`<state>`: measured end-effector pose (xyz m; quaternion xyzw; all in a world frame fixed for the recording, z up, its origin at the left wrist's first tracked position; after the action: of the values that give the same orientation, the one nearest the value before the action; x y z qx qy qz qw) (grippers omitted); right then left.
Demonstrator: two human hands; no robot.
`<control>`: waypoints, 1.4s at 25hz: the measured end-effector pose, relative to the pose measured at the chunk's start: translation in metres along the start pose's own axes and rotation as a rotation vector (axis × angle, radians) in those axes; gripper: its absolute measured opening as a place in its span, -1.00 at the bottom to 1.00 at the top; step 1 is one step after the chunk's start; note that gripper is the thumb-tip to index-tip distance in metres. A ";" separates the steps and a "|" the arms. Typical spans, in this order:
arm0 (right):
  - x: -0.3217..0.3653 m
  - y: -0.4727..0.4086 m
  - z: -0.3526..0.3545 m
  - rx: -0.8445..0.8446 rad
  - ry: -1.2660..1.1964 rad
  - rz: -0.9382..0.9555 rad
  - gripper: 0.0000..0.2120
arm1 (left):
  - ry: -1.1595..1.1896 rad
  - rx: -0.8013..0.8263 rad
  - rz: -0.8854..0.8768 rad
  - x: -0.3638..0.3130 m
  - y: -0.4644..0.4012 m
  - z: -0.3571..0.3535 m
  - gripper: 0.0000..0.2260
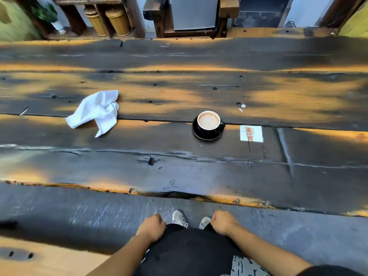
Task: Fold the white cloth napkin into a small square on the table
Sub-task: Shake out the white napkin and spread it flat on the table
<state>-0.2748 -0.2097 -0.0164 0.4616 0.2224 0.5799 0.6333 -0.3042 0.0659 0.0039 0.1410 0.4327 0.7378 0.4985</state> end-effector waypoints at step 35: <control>0.265 -0.050 -0.029 -0.135 -0.065 0.012 -0.79 | 0.144 0.067 0.112 0.256 -0.094 0.195 -0.87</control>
<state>-0.2116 0.0534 -0.0055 0.4378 0.1593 0.5821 0.6664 -0.2403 0.3943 -0.0119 0.1280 0.4832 0.7580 0.4190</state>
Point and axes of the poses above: each hand's wrist, its own y-axis away from the middle knuckle, its own z-axis out of the back of the hand, x = y × z, the point moved 9 cm from there along -y, towards the middle knuckle
